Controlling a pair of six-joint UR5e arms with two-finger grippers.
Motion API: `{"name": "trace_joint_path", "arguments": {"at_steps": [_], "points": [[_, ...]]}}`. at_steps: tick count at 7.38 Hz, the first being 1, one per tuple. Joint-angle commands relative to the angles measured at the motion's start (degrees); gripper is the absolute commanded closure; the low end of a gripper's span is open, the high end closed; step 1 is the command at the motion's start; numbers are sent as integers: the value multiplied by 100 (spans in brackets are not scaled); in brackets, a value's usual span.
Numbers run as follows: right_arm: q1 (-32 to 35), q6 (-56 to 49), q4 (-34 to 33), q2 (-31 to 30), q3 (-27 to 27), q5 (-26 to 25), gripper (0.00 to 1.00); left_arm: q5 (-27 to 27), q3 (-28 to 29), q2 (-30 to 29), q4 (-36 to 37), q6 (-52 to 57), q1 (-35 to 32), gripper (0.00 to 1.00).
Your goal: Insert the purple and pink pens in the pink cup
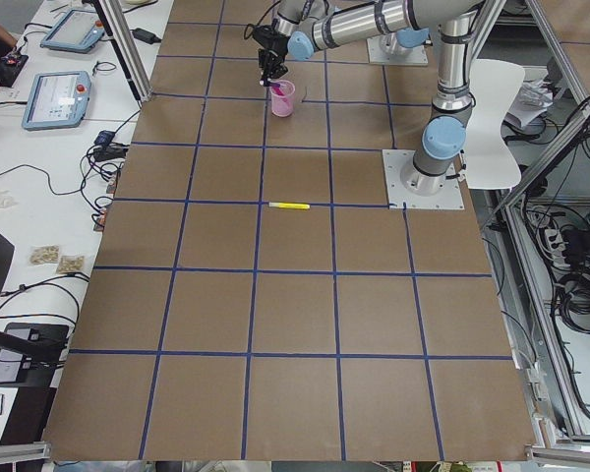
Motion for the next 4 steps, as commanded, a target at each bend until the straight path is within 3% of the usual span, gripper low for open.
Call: {"name": "trace_joint_path", "arguments": {"at_steps": [1, 2, 3, 4], "points": [[3, 6, 5, 6, -9, -24, 0, 6, -18, -54, -9, -189, -137, 100], [3, 6, 13, 6, -9, -33, 0, 23, -97, -46, -9, -189, -216, 87], [3, 6, 13, -12, 17, -42, 0, 102, -158, -37, -9, -189, -225, 52], [3, -11, 22, -12, 26, -33, 0, 94, -159, 15, -26, -198, -225, 1]]}}
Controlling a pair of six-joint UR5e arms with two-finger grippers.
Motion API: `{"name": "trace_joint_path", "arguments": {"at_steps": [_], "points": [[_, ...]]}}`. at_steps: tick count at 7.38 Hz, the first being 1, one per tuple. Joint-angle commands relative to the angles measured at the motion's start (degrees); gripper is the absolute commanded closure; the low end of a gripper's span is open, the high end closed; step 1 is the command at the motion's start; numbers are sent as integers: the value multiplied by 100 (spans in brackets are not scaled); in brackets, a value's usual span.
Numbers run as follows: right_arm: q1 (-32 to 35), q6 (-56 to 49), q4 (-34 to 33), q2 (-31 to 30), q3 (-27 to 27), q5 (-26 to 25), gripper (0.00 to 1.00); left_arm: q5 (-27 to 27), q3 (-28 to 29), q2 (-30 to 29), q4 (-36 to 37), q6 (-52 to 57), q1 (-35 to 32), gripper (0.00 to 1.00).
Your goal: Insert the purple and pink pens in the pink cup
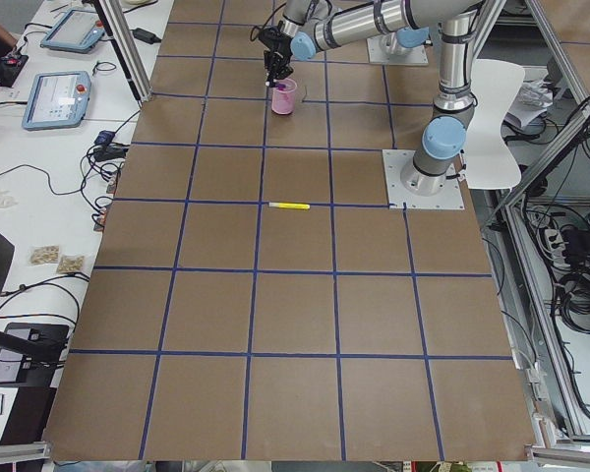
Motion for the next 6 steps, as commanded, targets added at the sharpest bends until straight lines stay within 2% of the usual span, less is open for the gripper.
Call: {"name": "trace_joint_path", "arguments": {"at_steps": [1, 3, 5, 6], "points": [[0, 12, 0, -15, 16, 19, 0, 24, -24, 122, -49, 59, 9, 0], [0, 12, 0, -15, 8, 19, 0, 15, 37, 132, -31, 77, 44, 0], [0, 12, 0, -15, 8, 19, 0, -29, 203, 272, -66, 1020, 332, 0], [0, 12, 0, -7, 8, 19, 0, -316, 405, 394, -737, 1774, 734, 0]]}}
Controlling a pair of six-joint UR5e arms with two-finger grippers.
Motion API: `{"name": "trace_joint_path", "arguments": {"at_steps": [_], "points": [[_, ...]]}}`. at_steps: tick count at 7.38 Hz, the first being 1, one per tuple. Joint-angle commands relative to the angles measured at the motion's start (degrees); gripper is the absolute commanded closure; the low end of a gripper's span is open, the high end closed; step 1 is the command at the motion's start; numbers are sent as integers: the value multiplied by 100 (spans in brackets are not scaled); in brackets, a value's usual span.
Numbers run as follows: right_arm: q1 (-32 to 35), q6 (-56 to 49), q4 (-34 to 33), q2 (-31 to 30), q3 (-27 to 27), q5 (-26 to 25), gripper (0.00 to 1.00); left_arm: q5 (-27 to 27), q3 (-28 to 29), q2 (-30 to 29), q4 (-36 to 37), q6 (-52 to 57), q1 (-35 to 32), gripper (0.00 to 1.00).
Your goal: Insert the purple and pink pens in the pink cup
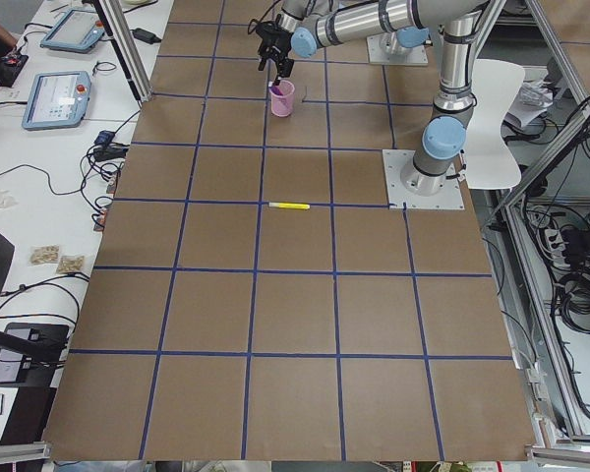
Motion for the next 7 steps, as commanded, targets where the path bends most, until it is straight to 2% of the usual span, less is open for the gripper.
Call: {"name": "trace_joint_path", "arguments": {"at_steps": [1, 3, 4, 5, 7], "points": [[0, 0, -9, 23, -44, 44, 0, -871, 545, 273, -1257, 1725, 814, 0], [-44, 9, -18, 23, -71, 79, 0, -1568, 1283, 555, -2629, 3579, 1553, 0], [-27, 183, -26, -38, -71, 79, 0, -2068, 1495, 695, -2983, 4424, 1939, 0], [-26, 629, 17, -39, -71, -17, 0, -2247, 1524, 827, -3257, 5076, 2352, 0], [-18, 1523, 70, -117, -97, -18, 0, -2231, 1498, 1047, -4055, 5746, 2908, 0]]}}
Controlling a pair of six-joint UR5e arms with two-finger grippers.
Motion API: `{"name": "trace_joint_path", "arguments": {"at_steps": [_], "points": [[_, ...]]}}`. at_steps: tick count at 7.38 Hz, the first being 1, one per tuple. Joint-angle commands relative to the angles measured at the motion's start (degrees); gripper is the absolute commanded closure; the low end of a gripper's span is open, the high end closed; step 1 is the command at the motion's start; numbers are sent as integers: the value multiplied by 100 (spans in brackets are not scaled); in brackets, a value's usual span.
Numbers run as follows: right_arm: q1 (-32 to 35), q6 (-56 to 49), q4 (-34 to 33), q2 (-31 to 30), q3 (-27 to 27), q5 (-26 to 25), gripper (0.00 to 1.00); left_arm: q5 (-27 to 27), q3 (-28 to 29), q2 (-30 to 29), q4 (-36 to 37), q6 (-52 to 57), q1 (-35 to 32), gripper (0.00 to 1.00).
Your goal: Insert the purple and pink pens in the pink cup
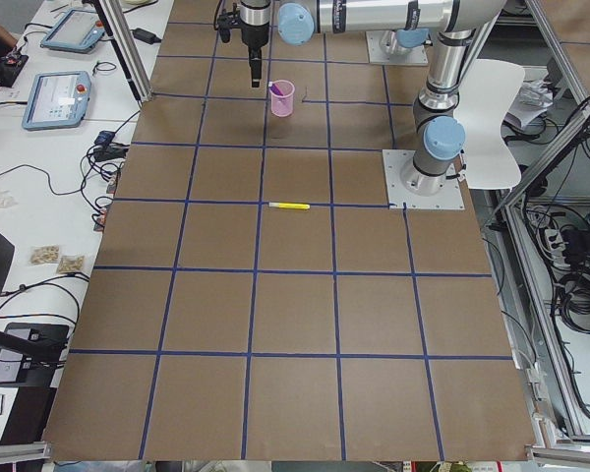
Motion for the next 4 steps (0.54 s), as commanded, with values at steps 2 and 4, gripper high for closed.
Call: {"name": "trace_joint_path", "arguments": {"at_steps": [2, 4], "points": [[20, 732, 17, -47, -1, 6, 0, 0, -52, 396, -1031, 1358, 628, 0], [19, 714, -1, -47, 17, 14, 0, -61, -78, 669, -1314, 1282, 576, 0]]}}
